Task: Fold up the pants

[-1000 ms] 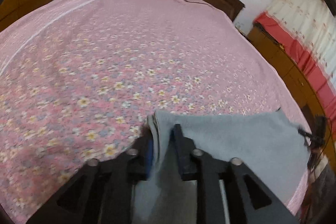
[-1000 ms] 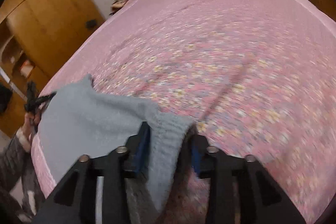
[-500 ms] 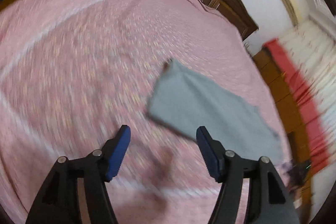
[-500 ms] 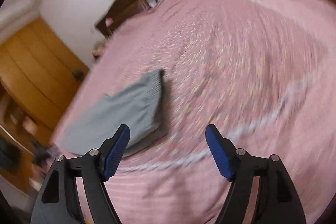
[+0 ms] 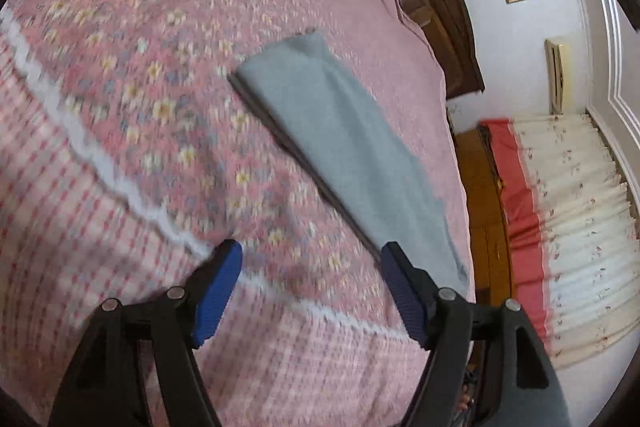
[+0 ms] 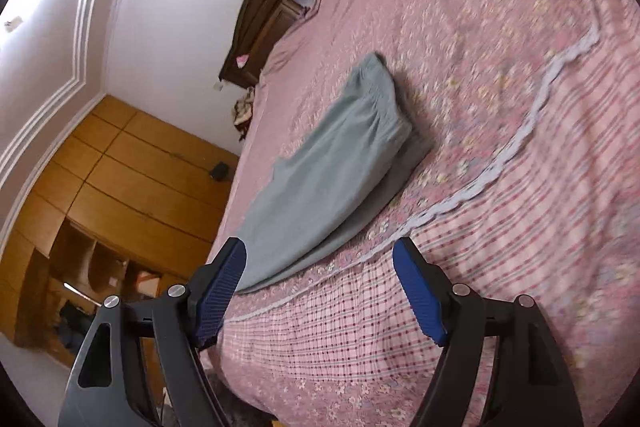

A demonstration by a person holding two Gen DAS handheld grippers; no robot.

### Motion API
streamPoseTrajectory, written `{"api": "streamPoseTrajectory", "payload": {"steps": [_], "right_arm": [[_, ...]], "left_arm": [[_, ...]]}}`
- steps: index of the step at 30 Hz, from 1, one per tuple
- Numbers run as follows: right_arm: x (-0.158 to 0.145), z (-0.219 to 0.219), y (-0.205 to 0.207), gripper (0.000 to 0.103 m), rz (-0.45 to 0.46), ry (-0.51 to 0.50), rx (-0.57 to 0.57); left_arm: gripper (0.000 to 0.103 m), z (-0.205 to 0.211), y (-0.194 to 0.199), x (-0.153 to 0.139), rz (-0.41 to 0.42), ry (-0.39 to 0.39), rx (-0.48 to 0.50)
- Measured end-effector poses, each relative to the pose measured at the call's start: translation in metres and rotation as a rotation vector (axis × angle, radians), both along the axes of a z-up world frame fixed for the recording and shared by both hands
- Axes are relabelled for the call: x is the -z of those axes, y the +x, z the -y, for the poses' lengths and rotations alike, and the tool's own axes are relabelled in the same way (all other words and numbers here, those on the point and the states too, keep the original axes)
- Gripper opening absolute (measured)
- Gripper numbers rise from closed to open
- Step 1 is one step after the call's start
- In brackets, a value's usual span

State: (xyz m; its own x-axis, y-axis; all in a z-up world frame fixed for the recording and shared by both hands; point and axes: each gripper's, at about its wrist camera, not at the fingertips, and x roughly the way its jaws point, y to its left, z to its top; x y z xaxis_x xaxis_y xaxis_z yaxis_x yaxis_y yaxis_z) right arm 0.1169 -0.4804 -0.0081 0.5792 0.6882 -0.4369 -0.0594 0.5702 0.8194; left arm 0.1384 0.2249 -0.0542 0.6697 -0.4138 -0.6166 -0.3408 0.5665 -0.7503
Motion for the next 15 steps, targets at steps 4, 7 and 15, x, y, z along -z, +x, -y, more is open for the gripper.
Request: {"api": "streamPoseTrajectory", "payload": {"steps": [4,7,15], "right_arm": [[0.012,-0.015,0.013,0.078,-0.032,0.005,-0.006],[0.018,-0.018,0.024,0.078,-0.047,0.020,0.011],[0.032,-0.015,0.055,0.078,-0.075,0.072,0.074]], "left_arm": [[0.075,-0.011,0.018,-0.002,0.064,-0.004,-0.075],[0.075,-0.020,0.035,0.002,0.091,-0.031,-0.110],[0.075,-0.023,0.066,0.005,0.139,0.006,-0.143]]}}
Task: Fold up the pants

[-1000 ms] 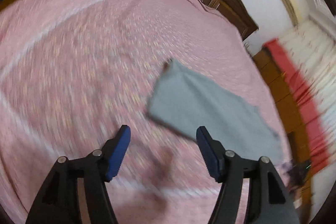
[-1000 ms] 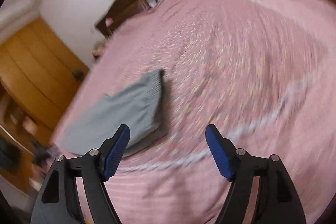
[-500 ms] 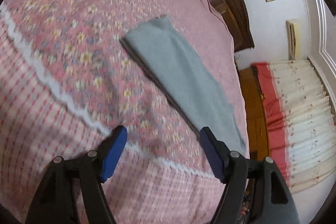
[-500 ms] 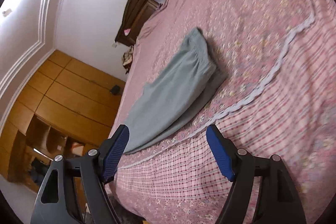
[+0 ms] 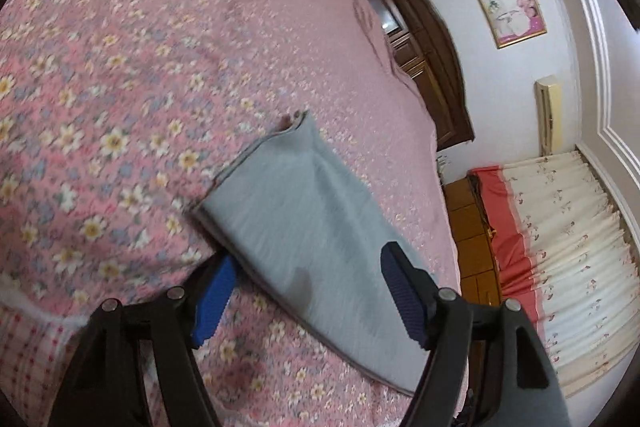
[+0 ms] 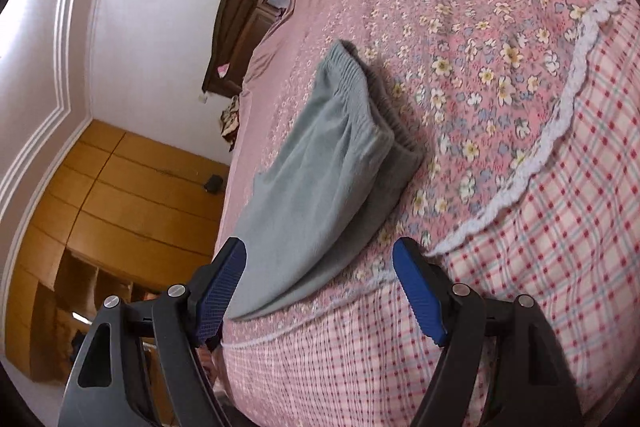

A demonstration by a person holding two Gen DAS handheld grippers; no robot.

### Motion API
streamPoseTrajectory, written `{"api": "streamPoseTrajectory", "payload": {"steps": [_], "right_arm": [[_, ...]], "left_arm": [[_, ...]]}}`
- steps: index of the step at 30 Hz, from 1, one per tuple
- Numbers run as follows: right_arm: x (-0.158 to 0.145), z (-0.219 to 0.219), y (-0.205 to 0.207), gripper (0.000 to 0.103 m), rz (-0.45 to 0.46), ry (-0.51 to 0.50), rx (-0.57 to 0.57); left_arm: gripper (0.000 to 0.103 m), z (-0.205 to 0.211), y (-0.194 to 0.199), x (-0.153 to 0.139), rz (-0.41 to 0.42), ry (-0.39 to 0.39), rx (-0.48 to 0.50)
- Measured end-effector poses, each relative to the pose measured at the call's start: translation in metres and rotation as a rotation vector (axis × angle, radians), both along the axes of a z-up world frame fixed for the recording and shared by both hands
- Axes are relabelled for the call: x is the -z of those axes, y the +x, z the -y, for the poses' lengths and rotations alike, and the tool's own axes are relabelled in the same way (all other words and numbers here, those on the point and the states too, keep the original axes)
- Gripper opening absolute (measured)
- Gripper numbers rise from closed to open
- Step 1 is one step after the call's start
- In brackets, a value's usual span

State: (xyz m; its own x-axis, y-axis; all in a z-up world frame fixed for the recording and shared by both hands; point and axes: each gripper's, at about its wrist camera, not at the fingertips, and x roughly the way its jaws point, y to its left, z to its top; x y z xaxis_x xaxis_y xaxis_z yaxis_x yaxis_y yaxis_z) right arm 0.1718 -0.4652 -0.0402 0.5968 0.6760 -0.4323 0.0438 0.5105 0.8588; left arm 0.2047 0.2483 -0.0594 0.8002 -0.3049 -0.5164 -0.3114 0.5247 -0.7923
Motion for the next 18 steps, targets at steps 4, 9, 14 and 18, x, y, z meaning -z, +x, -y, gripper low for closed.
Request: {"api": "streamPoseTrajectory", "payload": {"steps": [4,9,14,18], "right_arm": [[0.004,0.003,0.014,0.078,-0.025,0.023,0.032],[0.001,0.004,0.029,0.078,-0.026,0.021,0.056],[-0.003,0.005,0.051,0.078,-0.031,-0.017,0.070],[-0.005,-0.003,0.069,0.067,-0.043,-0.052,0.081]], "left_arm": [[0.071,0.002,0.014,0.002,0.013,0.008,-0.007],[0.048,-0.009,0.008,0.012,-0.002,0.042,-0.015],[0.034,-0.022,0.003,0.022,-0.003,0.015,-0.025],[0.011,-0.028,-0.004,0.032,-0.022,0.045,-0.033]]}}
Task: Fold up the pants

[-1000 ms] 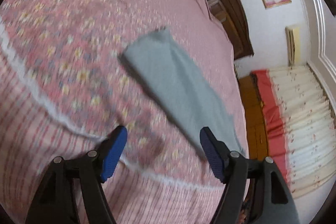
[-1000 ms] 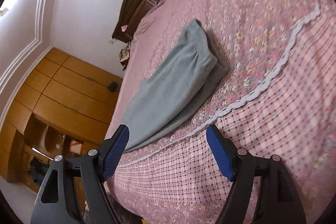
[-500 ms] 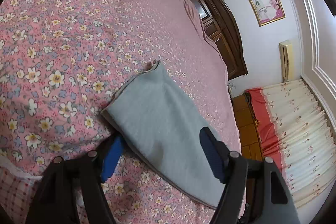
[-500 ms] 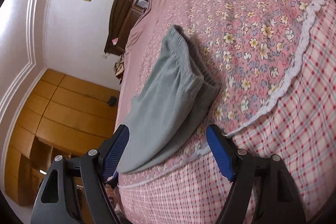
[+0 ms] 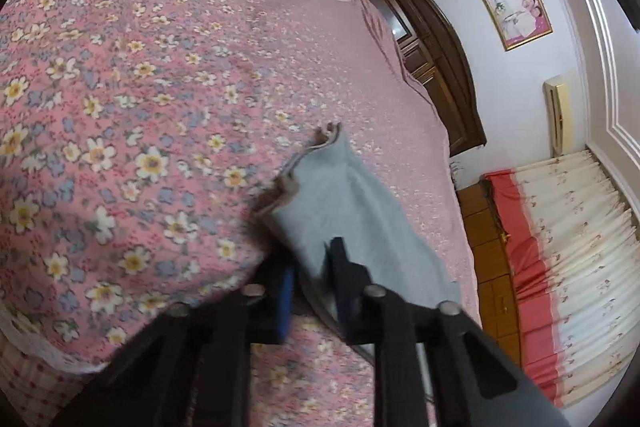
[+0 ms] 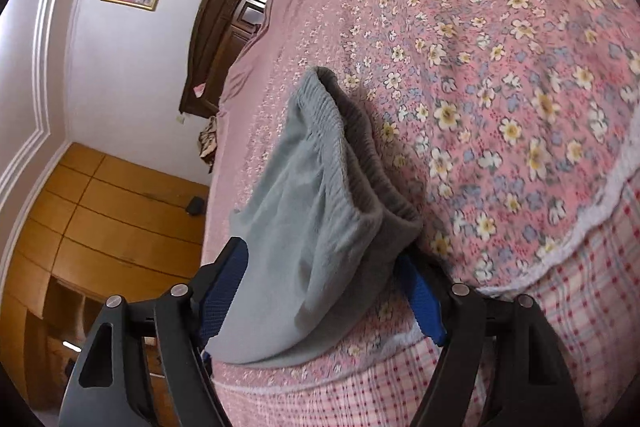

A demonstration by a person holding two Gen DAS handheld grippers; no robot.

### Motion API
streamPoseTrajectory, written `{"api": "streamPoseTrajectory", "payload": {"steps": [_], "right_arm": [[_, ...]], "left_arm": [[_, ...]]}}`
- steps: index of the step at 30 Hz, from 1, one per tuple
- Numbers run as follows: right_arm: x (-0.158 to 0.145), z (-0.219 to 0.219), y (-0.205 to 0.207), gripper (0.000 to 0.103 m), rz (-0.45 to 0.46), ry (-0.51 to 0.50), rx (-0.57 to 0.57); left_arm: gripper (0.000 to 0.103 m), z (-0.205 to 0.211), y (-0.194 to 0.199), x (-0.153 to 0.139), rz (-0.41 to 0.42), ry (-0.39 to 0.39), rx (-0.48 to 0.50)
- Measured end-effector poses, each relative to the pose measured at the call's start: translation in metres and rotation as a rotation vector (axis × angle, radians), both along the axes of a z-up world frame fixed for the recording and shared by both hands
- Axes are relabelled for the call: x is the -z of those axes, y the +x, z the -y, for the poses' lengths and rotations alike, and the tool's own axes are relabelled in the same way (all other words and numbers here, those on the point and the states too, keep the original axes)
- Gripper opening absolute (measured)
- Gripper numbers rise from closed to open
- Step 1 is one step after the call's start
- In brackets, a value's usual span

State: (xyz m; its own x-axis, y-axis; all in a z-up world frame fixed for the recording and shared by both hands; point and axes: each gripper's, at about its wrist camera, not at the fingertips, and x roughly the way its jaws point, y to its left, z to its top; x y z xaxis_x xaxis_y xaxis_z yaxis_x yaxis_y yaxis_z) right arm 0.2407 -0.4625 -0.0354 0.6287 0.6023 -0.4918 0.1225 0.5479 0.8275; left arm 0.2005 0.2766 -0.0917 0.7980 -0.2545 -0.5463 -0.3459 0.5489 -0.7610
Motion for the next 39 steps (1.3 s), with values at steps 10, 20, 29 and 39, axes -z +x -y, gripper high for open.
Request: {"api": "streamPoseTrajectory", "payload": {"steps": [10,20,29,39], "right_arm": [[-0.006,-0.003,-0.002,0.011,-0.018,-0.074,-0.011],[-0.025,-0.012,0.034,0.055,-0.127,-0.175,-0.017],[0.004,-0.011,0.053,0.065,-0.065,-0.027,-0.044],[0.009,-0.032,0.062,0.059,0.147,0.047,-0.117]], "left_arm": [[0.006,-0.007,-0.029,-0.010,0.071,-0.026,-0.014],[0.006,-0.003,-0.018,-0.024,0.050,-0.024,-0.019],[0.006,-0.002,-0.028,0.002,0.027,-0.007,-0.018],[0.006,0.000,-0.020,-0.003,0.026,0.001,-0.007]]}}
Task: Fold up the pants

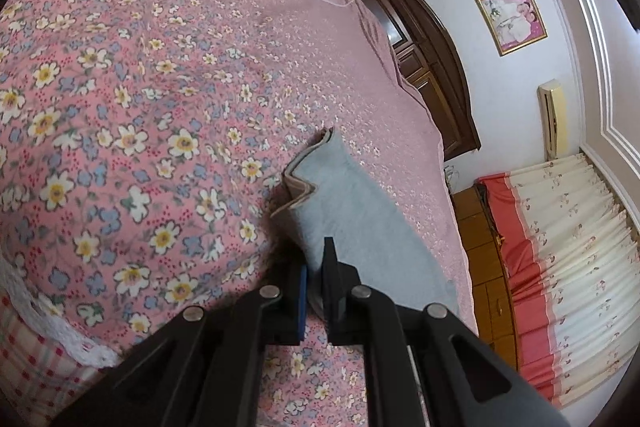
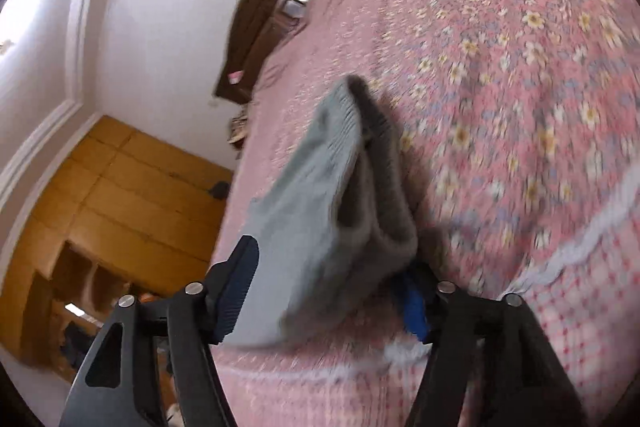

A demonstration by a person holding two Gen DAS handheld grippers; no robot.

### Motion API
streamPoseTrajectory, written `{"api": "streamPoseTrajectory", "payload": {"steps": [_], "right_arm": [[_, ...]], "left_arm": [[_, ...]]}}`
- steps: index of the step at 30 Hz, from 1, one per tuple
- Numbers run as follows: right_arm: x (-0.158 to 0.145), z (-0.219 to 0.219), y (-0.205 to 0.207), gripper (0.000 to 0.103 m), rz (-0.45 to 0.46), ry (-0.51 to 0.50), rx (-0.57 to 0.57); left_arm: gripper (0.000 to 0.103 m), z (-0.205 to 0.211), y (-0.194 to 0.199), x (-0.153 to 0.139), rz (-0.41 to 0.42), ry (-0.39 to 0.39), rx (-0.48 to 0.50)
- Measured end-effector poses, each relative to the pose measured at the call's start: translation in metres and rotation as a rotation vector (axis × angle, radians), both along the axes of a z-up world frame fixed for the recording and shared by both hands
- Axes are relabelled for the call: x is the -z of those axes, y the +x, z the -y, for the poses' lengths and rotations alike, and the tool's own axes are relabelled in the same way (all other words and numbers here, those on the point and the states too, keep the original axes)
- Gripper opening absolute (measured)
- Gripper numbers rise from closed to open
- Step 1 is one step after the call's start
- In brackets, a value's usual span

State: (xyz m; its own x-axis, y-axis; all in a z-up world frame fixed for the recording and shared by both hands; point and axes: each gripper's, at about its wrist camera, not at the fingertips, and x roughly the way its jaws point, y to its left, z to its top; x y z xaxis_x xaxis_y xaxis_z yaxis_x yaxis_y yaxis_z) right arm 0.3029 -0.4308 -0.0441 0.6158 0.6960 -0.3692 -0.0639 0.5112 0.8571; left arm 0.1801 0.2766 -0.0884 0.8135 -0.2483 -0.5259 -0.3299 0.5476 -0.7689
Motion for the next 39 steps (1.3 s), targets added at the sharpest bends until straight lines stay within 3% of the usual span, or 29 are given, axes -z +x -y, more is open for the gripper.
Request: {"api": "streamPoseTrajectory", "payload": {"steps": [2,4,10,14,21,26,33,36,39], "right_arm": [[0.002,0.003,0.001,0.038,0.001,0.003,0.018],[0.009,0.006,0.006,0.024,-0.037,-0.018,0.053],[-0.001,0.008,-0.006,0.012,-0.059,-0.062,0.086],[-0.027,0.008,-0.015,0.011,-0.123,-0.035,0.127],[-0.064,0.004,-0.014,0.011,-0.263,-0.101,0.147],[-0.045,0.009,-0.011,0.011,-0.307,-0.118,0.123],[0.000,0.012,-0.012,0.014,-0.292,-0.039,0.096],[0.002,0.015,-0.013,0.018,-0.253,-0.006,0.067],[0.005,0.020,-0.017,0.019,-0.219,-0.023,0.036]], "left_arm": [[0.006,0.000,-0.001,0.001,0.009,0.002,-0.003],[0.006,0.001,-0.002,0.002,0.014,0.001,-0.004],[0.006,-0.004,-0.009,0.008,0.035,-0.020,-0.004],[0.005,-0.004,-0.019,-0.007,0.073,-0.029,-0.022],[0.005,0.003,-0.040,-0.045,0.110,0.026,0.007],[0.005,0.005,-0.059,-0.033,0.061,0.034,0.030],[0.008,0.008,-0.073,0.006,-0.034,0.033,0.028],[0.011,0.006,-0.083,0.003,-0.030,0.040,0.022],[0.013,0.005,-0.095,-0.009,-0.038,0.102,0.003]]}}
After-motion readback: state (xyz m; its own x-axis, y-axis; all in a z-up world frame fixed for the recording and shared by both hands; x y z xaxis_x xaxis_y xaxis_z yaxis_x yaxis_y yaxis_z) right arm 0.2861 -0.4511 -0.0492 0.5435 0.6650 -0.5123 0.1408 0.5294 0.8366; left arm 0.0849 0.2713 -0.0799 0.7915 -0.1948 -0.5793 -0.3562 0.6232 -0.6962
